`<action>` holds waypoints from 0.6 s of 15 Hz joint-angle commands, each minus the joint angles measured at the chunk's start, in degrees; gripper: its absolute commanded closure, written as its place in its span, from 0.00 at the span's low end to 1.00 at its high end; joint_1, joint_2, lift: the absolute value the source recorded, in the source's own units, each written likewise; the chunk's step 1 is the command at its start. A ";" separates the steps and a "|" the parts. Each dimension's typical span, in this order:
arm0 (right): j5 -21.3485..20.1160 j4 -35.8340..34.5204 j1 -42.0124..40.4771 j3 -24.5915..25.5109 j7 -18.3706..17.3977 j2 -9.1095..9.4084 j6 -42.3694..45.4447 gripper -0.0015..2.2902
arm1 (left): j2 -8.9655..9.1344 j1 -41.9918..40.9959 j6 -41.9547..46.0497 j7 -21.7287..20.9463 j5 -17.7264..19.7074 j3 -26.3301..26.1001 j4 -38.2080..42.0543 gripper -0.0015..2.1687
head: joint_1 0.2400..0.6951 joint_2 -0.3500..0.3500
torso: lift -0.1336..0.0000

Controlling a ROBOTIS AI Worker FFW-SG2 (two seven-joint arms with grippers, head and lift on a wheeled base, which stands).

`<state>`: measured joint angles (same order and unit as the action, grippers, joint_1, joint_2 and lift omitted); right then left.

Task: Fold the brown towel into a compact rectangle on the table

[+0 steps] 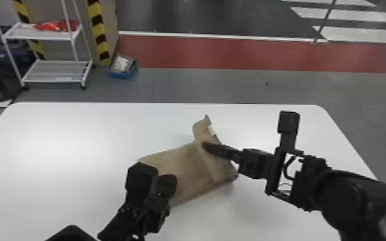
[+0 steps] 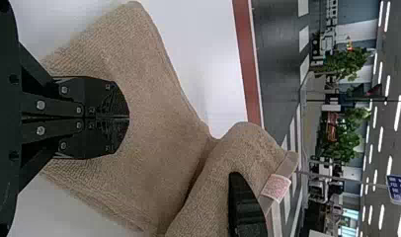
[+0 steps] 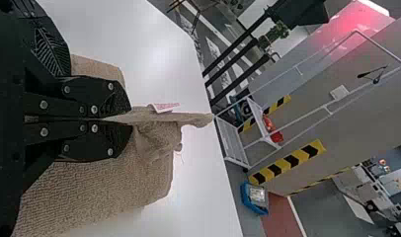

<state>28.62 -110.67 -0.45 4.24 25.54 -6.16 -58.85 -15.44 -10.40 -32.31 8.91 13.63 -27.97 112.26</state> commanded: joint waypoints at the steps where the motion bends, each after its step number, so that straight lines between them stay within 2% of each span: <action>1: 0.47 0.01 1.07 -1.52 -0.67 0.01 0.00 0.58 | -0.03 0.20 0.00 -0.03 0.09 -0.07 -0.02 0.98 | 1.00 0.38 | 0.07; 6: 2.40 -0.16 1.16 -4.07 -1.46 0.01 0.35 0.58 | -0.03 0.29 0.00 -0.29 0.26 0.28 -0.72 0.98 | 1.00 0.43 | 0.07; 9: 2.14 -1.66 0.80 -2.48 -2.69 -0.17 1.93 0.58 | -0.56 0.03 0.00 -0.29 0.70 0.54 -0.20 0.98 | 1.00 0.45 | 0.07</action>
<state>30.95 -111.76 0.45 0.73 23.17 -6.19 -57.88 -15.65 -10.16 -32.30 8.61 14.06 -27.64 111.62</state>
